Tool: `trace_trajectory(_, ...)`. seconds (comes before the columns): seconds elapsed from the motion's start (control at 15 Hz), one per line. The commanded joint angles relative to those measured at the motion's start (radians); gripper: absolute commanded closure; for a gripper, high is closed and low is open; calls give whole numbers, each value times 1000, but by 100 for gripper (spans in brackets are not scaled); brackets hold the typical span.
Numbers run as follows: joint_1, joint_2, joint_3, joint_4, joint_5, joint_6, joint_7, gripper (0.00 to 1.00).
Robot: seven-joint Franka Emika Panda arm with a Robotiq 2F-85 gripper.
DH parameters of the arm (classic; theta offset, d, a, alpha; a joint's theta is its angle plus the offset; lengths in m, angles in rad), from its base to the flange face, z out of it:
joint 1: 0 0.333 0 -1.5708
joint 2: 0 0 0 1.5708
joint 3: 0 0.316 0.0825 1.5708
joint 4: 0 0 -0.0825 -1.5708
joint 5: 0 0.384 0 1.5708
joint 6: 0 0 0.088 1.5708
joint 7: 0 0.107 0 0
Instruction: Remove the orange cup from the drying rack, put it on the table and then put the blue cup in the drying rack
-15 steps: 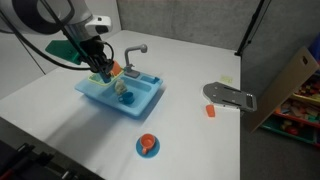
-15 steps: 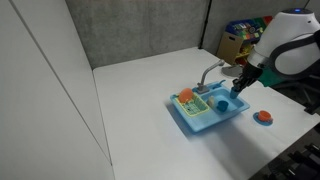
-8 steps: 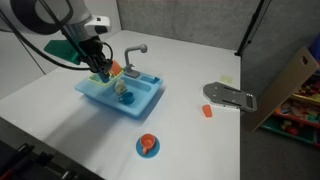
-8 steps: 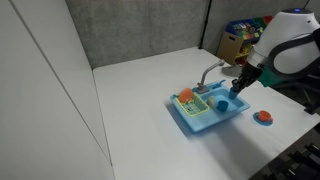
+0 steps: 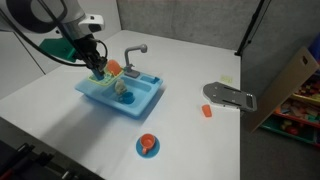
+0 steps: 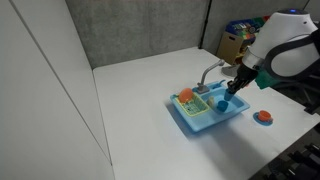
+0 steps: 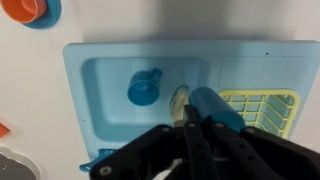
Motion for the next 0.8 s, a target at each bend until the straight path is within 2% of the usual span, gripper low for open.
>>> trace_trajectory(0.0, 4, 29, 34, 30, 22, 14, -30, 97)
trace_trajectory(0.53, -6, 131, 122, 82, 112, 27, -153, 96)
trace_trajectory(0.73, 1, 169, 120, 111, 108, 11, -164, 96)
